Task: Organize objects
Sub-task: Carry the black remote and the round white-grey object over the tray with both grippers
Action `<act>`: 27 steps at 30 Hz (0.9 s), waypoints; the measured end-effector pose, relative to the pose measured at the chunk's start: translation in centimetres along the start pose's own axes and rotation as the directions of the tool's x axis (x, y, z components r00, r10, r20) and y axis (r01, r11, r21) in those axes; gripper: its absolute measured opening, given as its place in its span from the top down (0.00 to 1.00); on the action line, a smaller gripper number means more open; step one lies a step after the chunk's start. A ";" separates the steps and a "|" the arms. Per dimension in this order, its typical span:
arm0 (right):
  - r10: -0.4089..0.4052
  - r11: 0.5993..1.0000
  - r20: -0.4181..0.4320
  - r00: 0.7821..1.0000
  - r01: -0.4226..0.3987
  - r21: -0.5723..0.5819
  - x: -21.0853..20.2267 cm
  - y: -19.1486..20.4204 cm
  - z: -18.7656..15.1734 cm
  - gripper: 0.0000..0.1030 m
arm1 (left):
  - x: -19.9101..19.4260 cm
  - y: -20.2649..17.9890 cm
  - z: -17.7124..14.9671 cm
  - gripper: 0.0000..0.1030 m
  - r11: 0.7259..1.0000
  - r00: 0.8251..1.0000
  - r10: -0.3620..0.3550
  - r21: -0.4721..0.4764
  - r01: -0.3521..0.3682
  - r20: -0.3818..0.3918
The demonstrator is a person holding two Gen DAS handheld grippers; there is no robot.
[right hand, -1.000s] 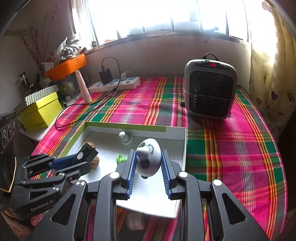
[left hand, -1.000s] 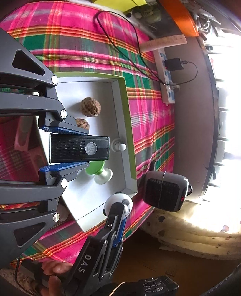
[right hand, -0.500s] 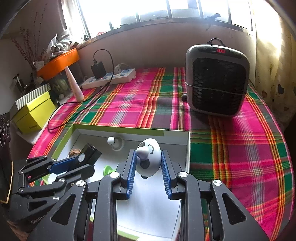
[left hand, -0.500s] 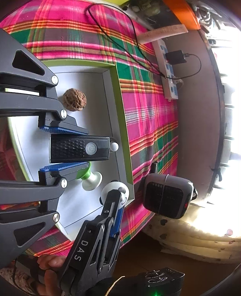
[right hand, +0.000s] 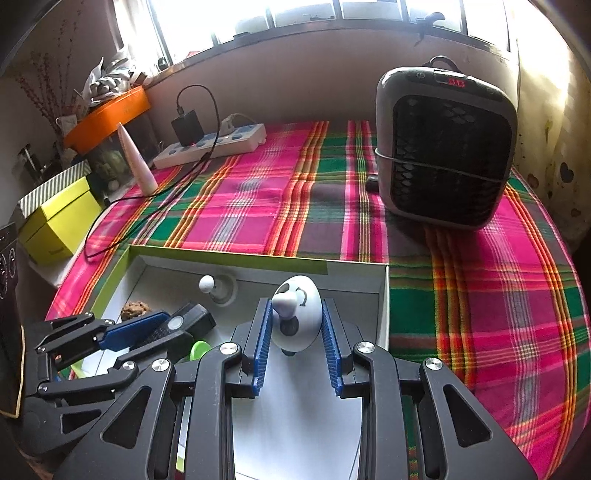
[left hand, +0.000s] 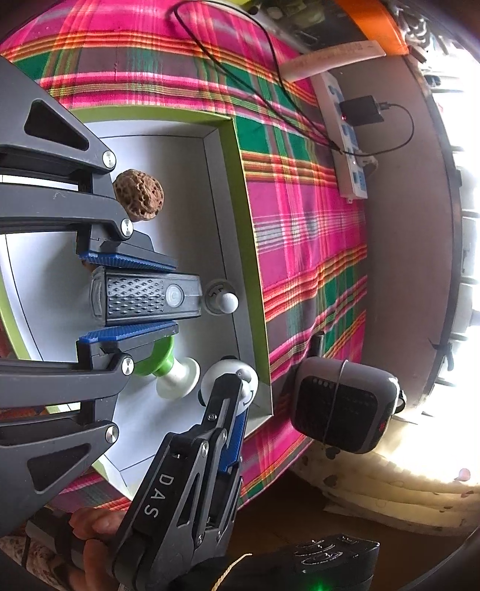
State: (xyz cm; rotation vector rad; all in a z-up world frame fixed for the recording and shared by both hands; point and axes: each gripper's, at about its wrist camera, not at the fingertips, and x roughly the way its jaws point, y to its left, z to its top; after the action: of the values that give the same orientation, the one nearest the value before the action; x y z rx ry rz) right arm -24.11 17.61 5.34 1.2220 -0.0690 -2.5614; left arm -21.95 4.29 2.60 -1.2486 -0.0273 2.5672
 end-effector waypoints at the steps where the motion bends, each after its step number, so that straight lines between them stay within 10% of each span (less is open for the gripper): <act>1: 0.001 1.000 0.000 1.000 -0.001 -0.001 0.0 0.0 0.0 0.73 | 0.1 0.0 0.0 0.76 1.000 1.000 0.000 -0.001 0.000 -0.002; 27: 0.025 0.999 -0.024 0.999 -0.024 0.025 0.9 -0.2 -0.1 0.73 | 0.6 0.2 -0.1 0.75 1.000 1.000 -0.009 -0.004 0.008 -0.016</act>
State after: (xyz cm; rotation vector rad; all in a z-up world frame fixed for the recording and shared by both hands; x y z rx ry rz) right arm -24.66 17.59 4.56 1.2531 -0.1100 -2.5315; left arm -22.29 4.23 2.01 -1.2671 -0.0344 2.5512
